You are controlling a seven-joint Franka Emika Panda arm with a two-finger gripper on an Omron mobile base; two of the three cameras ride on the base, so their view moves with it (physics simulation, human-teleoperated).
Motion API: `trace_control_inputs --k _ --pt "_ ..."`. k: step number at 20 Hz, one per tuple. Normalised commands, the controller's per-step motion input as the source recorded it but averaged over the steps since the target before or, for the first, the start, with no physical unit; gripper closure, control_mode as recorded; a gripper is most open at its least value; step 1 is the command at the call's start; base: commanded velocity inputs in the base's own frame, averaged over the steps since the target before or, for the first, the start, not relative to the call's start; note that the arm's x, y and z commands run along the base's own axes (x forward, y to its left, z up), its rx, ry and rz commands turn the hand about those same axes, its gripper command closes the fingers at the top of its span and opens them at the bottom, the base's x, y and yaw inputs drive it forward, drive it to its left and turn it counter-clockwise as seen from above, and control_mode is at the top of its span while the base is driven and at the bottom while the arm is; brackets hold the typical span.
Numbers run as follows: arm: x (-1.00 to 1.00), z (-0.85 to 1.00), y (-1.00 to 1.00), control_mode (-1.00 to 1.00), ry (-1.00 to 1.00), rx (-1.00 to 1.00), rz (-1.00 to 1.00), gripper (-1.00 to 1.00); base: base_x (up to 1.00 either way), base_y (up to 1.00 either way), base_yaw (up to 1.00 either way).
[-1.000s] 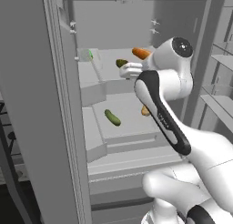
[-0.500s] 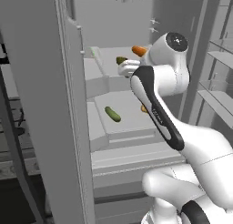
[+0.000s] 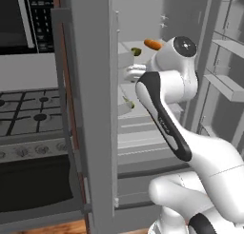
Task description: Place the tupperware on the top shelf of the fridge. Make space for the tupperware among the existing items by rearranging them on the shelves if needed. Close the fridge door when finished.
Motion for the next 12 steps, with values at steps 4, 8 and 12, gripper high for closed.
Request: trace_control_inputs --k 4,8,12 --pt "0.00 0.00 0.00 1.00 0.00 0.00 0.00 -1.00 -0.02 0.13 -0.05" --pt "0.00 0.00 0.00 1.00 0.00 0.00 0.00 -1.00 -0.37 0.00 -0.10" --pt "0.00 0.00 0.00 1.00 0.00 0.00 0.00 -1.00 -0.53 0.00 -0.07"
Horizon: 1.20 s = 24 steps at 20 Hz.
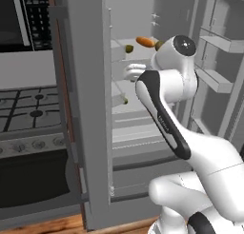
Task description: Place the tupperware on the top shelf of the fridge. Make space for the tupperware among the existing items by rearranging them on the shelves if needed. Close the fridge door when finished.
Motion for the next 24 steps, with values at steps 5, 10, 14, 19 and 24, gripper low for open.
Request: trace_control_inputs --k 5,10,14,19,24 --pt "0.00 0.00 0.00 -1.00 0.00 0.00 0.00 -1.00 -0.05 0.00 -0.01" --pt "-0.05 0.00 -0.05 -1.00 0.01 0.00 0.00 -1.00 0.00 0.00 0.00" --pt "-0.42 0.00 0.12 -1.00 0.00 -0.02 0.20 -1.00 0.00 0.00 0.00" --pt "-0.57 0.00 0.41 -1.00 -0.06 -0.17 0.39 -1.00 0.00 0.00 0.00" --pt "-0.71 0.08 0.72 -1.00 -0.02 -0.30 0.24 -1.00 0.00 0.00 0.00"
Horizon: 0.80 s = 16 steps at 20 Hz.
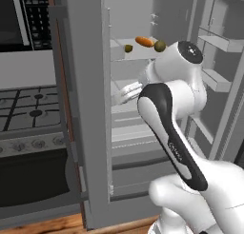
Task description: Place the tupperware on the top shelf of the fridge. Make space for the tupperware among the existing items by rearranging them on the shelves if needed. Close the fridge door when finished.
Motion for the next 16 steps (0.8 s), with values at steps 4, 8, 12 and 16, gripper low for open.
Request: trace_control_inputs --k 4,8,12,16 --pt "-0.99 0.19 0.90 -1.00 -0.06 -0.44 0.18 -1.00 0.00 0.00 0.00" --pt "-0.78 0.06 1.00 -1.00 -0.01 -0.51 0.14 -1.00 0.00 0.00 0.00" --pt "-0.01 0.00 1.00 -1.00 0.01 -0.54 0.07 -1.00 0.00 0.00 0.00" --pt "0.27 -0.24 1.00 -1.00 0.08 -0.50 0.02 -1.00 0.00 0.00 0.00"
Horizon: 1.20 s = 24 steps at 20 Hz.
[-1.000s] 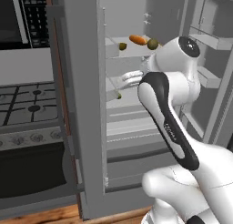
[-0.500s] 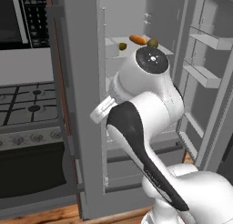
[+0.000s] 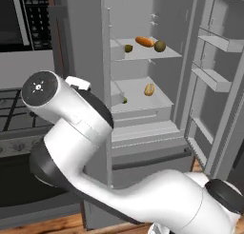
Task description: Place the tupperware on the top shelf of the fridge. Make space for the tupperware among the existing items by rearranging them on the shelves if needed. Close the fridge door when finished.
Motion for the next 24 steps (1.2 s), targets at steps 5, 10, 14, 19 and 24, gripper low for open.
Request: trace_control_inputs --k 5,10,14,19,24 --pt "0.30 -0.48 1.00 -1.00 0.04 -0.49 0.00 -1.00 0.00 0.00 0.00" --pt "0.12 -0.72 0.73 -1.00 0.00 -0.39 0.00 -1.00 0.00 0.00 0.00" --pt "0.29 -0.72 0.33 -1.00 0.00 -0.27 -0.03 -1.00 0.00 0.00 0.00" --pt "0.42 -0.65 0.01 -1.00 0.00 -0.20 -0.08 -1.00 0.00 0.00 0.00" --pt "0.45 -0.37 -0.08 -1.00 0.00 -0.14 -0.11 -1.00 0.00 0.00 0.00"
